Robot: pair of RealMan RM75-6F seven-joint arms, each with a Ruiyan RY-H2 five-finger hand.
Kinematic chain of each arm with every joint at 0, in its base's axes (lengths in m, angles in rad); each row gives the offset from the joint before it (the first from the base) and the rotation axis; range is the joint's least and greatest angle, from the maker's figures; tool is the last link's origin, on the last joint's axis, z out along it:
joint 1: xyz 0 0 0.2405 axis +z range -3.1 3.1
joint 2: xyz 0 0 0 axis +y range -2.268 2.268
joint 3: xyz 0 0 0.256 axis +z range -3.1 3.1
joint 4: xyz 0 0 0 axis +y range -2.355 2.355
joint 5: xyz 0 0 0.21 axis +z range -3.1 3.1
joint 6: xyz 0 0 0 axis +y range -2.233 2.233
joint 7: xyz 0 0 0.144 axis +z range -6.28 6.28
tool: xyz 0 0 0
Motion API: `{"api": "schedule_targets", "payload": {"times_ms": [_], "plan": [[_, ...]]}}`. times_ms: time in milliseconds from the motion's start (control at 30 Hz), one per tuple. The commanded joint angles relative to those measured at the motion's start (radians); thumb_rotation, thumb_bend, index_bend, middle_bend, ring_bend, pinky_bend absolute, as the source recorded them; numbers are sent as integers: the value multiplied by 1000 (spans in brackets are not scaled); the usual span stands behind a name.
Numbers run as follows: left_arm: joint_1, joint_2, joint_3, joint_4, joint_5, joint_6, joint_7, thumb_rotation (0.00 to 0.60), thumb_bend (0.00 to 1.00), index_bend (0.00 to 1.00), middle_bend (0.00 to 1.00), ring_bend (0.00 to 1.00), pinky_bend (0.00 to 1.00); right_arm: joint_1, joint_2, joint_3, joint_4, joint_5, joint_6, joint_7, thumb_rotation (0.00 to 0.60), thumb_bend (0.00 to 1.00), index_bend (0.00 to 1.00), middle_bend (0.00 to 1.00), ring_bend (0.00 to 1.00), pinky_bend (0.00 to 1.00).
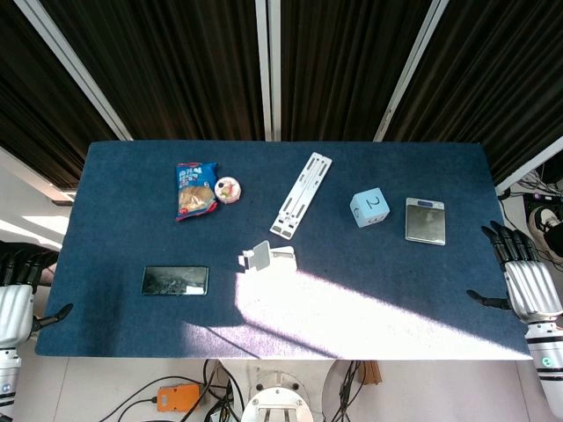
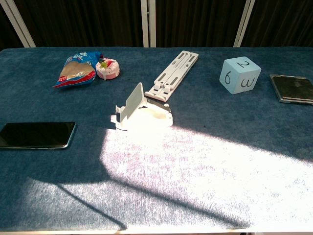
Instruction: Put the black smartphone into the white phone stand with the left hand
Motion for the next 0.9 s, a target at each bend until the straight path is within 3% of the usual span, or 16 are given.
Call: {"api": "schedule_targets", "payload": {"times_ms": [33, 233, 433, 700, 900], "plan": [[-5, 3, -1, -11, -2, -13, 11, 600, 57, 138, 163, 52, 41, 0, 1, 7, -10, 8, 6, -12, 600, 155, 0, 51, 0, 25], [-44, -2, -11, -51, 7, -67, 39, 600, 56, 138, 163, 58, 41, -11, 22, 11, -25, 5, 34, -29, 600, 155, 0, 51, 0, 25], [-143, -31, -25, -114, 19, -206, 92, 600, 58, 144, 164, 59, 41, -22, 36, 13, -32, -5, 62, -26, 600, 155, 0, 51, 0, 25], [-271, -141, -67, -95, -123, -420, 148, 600, 77, 168, 148, 20, 3, -23, 36, 10, -33, -2, 57, -26, 600, 156, 0, 51, 0, 25], [-298, -220, -72, -53, -209, -451, 207, 600, 81, 168, 79, 0, 0, -22, 34, 11, -31, 10, 49, -29, 600, 154, 0, 51, 0, 25]]}}
